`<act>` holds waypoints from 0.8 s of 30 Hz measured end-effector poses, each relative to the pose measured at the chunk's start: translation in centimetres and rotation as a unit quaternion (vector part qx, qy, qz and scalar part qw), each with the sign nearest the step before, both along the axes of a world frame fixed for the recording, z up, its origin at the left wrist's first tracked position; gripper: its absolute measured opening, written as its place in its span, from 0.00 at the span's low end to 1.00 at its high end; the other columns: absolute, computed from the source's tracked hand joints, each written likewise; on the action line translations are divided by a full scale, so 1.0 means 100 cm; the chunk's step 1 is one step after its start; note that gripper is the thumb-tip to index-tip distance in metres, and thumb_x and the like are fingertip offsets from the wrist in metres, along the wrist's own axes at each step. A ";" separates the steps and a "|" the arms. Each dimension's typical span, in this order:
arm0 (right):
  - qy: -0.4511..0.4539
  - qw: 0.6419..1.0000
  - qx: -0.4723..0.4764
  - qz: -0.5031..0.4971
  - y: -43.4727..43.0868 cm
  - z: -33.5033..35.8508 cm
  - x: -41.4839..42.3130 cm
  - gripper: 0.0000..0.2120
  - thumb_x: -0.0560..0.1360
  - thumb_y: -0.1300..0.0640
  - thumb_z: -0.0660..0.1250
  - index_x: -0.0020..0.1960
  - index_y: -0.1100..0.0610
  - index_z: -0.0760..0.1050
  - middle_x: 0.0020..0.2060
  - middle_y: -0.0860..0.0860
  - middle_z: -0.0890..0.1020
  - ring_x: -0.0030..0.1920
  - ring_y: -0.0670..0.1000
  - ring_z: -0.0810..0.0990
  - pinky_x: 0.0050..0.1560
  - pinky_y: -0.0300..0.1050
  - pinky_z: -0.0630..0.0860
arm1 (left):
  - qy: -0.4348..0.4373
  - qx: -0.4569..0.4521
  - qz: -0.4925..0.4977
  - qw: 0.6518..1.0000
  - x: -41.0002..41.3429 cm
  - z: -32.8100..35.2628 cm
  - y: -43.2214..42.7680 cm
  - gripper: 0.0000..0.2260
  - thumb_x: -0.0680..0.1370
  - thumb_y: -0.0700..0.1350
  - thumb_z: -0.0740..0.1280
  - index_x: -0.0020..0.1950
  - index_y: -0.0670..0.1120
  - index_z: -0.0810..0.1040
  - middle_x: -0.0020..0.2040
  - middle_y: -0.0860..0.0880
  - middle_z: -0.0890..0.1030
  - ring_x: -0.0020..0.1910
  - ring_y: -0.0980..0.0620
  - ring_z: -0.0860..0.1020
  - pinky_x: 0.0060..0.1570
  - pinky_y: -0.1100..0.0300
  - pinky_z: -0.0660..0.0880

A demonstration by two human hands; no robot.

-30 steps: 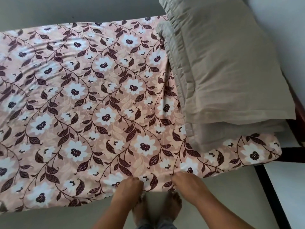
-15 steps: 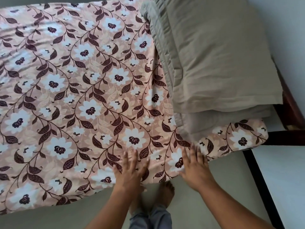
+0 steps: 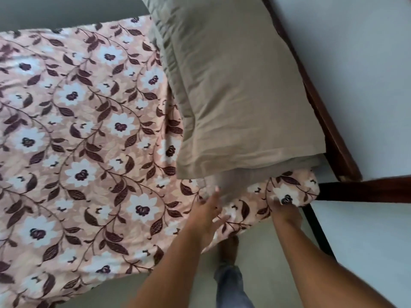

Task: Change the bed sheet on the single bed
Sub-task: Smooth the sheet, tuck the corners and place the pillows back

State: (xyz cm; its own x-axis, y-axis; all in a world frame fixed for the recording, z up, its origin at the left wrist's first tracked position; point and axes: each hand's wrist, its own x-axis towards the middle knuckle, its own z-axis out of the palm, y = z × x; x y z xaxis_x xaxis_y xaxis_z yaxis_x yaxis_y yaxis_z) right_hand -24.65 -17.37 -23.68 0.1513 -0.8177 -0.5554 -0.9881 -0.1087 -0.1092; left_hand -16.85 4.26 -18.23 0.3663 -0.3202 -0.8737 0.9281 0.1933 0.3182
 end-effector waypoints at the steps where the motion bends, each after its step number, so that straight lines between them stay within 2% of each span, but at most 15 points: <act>1: -0.003 1.000 0.000 -0.017 -0.017 -0.005 0.001 0.29 0.80 0.40 0.63 0.60 0.67 0.78 0.59 0.66 0.81 0.60 0.65 0.80 0.56 0.51 0.75 | 0.018 -0.014 0.038 0.999 0.003 -0.002 -0.022 0.21 0.73 0.56 0.73 0.60 0.47 0.77 0.58 0.46 0.80 0.60 0.45 0.79 0.61 0.47 0.78; 5: -0.015 1.000 -0.005 0.009 -0.046 -0.015 0.018 0.31 0.76 0.37 0.69 0.59 0.66 0.78 0.57 0.63 0.83 0.58 0.64 0.82 0.50 0.50 0.78 | 0.067 -0.052 0.183 0.979 0.016 -0.010 -0.088 0.24 0.75 0.55 0.72 0.67 0.46 0.76 0.65 0.43 0.79 0.64 0.40 0.78 0.61 0.46 0.75; 8: 0.002 0.999 0.014 0.053 -0.056 -0.017 0.020 0.25 0.76 0.43 0.72 0.59 0.65 0.79 0.58 0.63 0.83 0.60 0.63 0.81 0.53 0.50 0.77 | 0.084 -0.008 0.259 0.962 0.027 -0.013 -0.117 0.17 0.75 0.50 0.75 0.60 0.45 0.78 0.60 0.42 0.79 0.61 0.38 0.78 0.63 0.43 0.75; 11: -0.020 0.996 0.058 0.062 -0.068 -0.016 0.019 0.16 0.81 0.51 0.67 0.59 0.63 0.81 0.59 0.60 0.83 0.61 0.60 0.81 0.48 0.42 0.70 | 0.071 -0.008 0.323 0.944 0.040 -0.008 -0.131 0.09 0.77 0.46 0.73 0.54 0.44 0.80 0.50 0.43 0.84 0.53 0.43 0.82 0.61 0.45 0.78; 13: -0.038 0.997 0.065 0.032 -0.074 -0.016 0.013 0.16 0.82 0.51 0.65 0.61 0.62 0.81 0.59 0.60 0.83 0.60 0.60 0.81 0.48 0.42 0.70 | 0.056 -0.004 0.337 0.940 0.046 -0.005 -0.135 0.08 0.78 0.45 0.72 0.55 0.45 0.81 0.47 0.44 0.85 0.53 0.44 0.83 0.63 0.46 0.77; 15: -0.054 0.997 0.024 -0.047 -0.082 -0.014 0.004 0.24 0.80 0.46 0.67 0.64 0.65 0.77 0.60 0.63 0.82 0.61 0.63 0.80 0.55 0.49 0.75 | 0.047 -0.003 0.336 0.941 0.044 0.000 -0.138 0.13 0.77 0.47 0.73 0.60 0.45 0.81 0.51 0.44 0.86 0.58 0.43 0.83 0.63 0.45 0.77; 17: -0.051 0.990 0.014 -0.130 -0.088 -0.014 -0.004 0.34 0.77 0.40 0.70 0.69 0.67 0.71 0.64 0.65 0.78 0.65 0.64 0.77 0.61 0.52 0.74 | 0.044 -0.009 0.337 0.940 0.041 0.003 -0.140 0.19 0.76 0.47 0.75 0.65 0.44 0.79 0.55 0.43 0.85 0.57 0.43 0.83 0.62 0.45 0.78; 18: -0.046 0.989 0.019 -0.140 -0.091 -0.015 -0.005 0.36 0.76 0.39 0.70 0.70 0.66 0.69 0.66 0.64 0.77 0.66 0.64 0.76 0.63 0.53 0.73 | 0.043 -0.005 0.339 0.940 0.039 0.002 -0.139 0.20 0.75 0.46 0.75 0.66 0.44 0.79 0.54 0.43 0.86 0.56 0.44 0.84 0.62 0.45 0.78; 22: -0.060 0.985 0.016 -0.161 -0.099 -0.021 -0.007 0.25 0.80 0.44 0.68 0.62 0.66 0.77 0.60 0.63 0.82 0.62 0.63 0.80 0.56 0.50 0.75 | 0.037 0.013 0.351 0.936 0.033 -0.001 -0.141 0.20 0.75 0.44 0.75 0.66 0.42 0.78 0.56 0.43 0.85 0.58 0.45 0.83 0.63 0.47 0.77; 24: -0.076 0.983 0.016 -0.167 -0.101 -0.025 -0.013 0.23 0.81 0.44 0.66 0.58 0.66 0.80 0.57 0.62 0.84 0.59 0.63 0.81 0.52 0.48 0.75 | 0.042 0.039 0.333 0.941 0.022 -0.003 -0.145 0.18 0.75 0.44 0.75 0.64 0.44 0.78 0.58 0.44 0.84 0.60 0.46 0.82 0.64 0.51 0.77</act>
State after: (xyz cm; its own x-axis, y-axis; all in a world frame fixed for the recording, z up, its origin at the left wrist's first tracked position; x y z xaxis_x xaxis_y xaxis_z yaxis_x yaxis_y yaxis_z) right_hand -25.94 -27.43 -26.15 -0.0384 -0.8180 -0.5739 -0.9401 0.2243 -0.2568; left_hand -14.64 -10.22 -18.51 0.3921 0.0220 -0.9197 0.6314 0.7206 0.2865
